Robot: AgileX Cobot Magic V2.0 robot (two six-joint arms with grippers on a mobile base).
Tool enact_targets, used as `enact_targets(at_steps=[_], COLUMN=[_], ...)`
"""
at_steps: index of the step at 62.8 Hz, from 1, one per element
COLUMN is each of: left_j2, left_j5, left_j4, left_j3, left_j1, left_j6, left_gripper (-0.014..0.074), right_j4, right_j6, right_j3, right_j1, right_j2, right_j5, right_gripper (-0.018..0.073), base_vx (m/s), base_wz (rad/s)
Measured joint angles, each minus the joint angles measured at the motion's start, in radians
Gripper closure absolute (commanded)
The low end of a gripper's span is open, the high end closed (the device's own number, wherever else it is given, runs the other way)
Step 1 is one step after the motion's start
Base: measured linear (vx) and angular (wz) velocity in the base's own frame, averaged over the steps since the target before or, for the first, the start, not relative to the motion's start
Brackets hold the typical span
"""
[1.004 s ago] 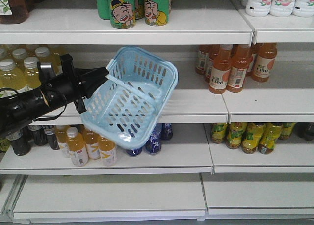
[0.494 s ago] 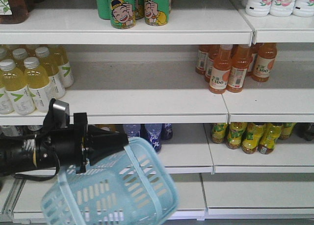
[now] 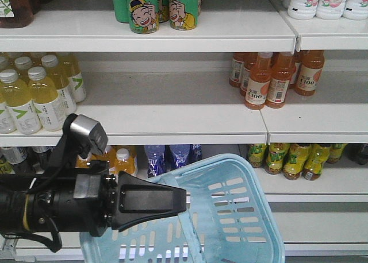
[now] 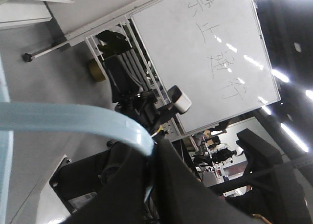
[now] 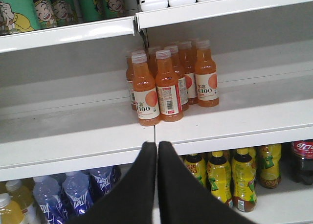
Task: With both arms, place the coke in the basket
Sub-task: 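Lift the basket by its handle off the shelf with the left gripper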
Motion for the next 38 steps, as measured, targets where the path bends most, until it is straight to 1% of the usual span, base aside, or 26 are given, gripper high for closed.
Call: enact_targets(at_steps=[17,38], left_j2=[-0.118,-0.130], left_j5=[-0.004,-0.011], left_j4=[-0.014,-0.022], left_j3=[0.000,0.003], left_j1=[0.000,0.000], left_j6=[0.000,0.000], left_gripper=[0.0603,0.0603], right_j4=[0.000,0.000], right_j6=[0.000,0.000], right_j3=[0.000,0.000], right_j1=[0.000,0.000], right_j2=[0.000,0.000], right_j5=[0.000,0.000], right_gripper=[0.0564,0.0564], base_vx=[0.00,0.00], base_wz=[0.00,0.00])
